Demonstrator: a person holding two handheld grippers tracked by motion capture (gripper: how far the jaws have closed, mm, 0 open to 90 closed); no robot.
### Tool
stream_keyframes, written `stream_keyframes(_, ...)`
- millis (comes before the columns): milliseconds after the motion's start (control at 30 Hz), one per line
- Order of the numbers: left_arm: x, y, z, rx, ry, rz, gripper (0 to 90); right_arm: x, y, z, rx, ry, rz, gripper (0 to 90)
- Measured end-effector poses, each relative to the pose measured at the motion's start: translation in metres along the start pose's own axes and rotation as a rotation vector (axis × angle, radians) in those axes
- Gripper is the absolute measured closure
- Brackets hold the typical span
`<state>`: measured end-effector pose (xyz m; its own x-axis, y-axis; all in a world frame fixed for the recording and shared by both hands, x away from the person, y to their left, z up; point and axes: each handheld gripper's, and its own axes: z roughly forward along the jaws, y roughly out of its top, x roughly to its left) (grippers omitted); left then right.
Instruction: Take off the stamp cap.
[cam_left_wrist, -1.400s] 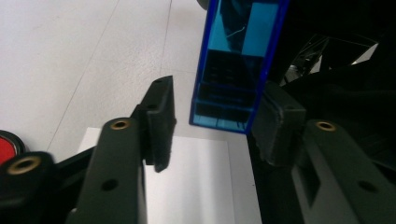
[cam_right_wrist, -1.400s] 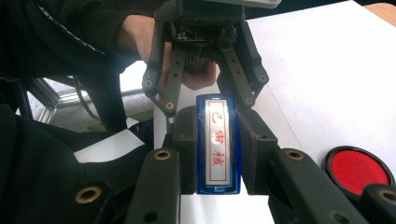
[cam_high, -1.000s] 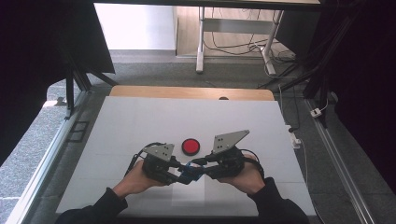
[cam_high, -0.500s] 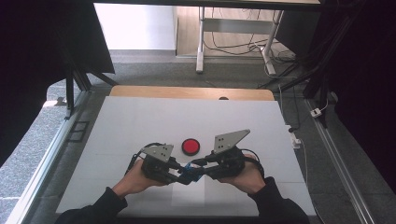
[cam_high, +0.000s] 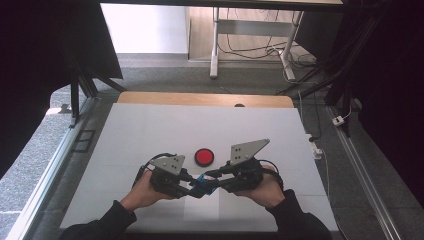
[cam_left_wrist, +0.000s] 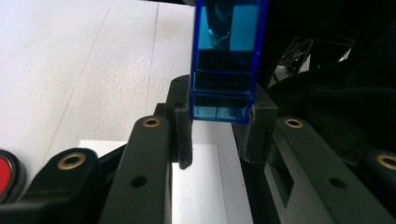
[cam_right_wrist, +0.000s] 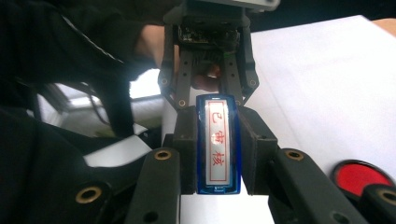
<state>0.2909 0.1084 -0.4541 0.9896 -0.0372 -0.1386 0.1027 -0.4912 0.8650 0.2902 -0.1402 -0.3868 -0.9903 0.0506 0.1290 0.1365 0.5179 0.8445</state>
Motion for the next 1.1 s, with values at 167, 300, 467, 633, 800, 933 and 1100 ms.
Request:
stream_keyframes(167, -0.003, 0.001, 0.000, 0.009, 0.011, 0.053, 69.3, -0.005, -0.002, 0.000, -0.017, 0.044, 0.030, 71.5)
stream_keyframes(300, 0.000, 0.002, 0.001, 0.029, 0.009, -0.002, 69.3, -0.003, -0.002, 0.001, -0.004, 0.016, 0.007, 71.5)
stream_keyframes(467, 0.003, 0.001, 0.001, 0.048, 0.011, -0.039, 69.2, 0.003, 0.001, 0.003, 0.035, -0.044, -0.056, 71.5)
stream_keyframes(633, -0.001, 0.001, 0.000, 0.046, 0.018, 0.025, 69.3, -0.001, -0.002, 0.002, 0.009, 0.001, -0.018, 71.5)
stream_keyframes(800, -0.001, -0.002, -0.003, 0.091, 0.057, 0.043, 69.2, -0.007, -0.003, -0.004, -0.033, 0.012, 0.019, 71.5)
stream_keyframes(933, -0.001, -0.002, -0.006, 0.070, 0.071, -0.001, 69.0, -0.010, -0.005, -0.006, -0.032, -0.009, 0.031, 71.5)
stream_keyframes(1100, -0.004, -0.004, -0.012, 0.067, 0.128, -0.051, 68.7, -0.009, -0.006, -0.007, -0.041, -0.038, 0.022, 71.4)
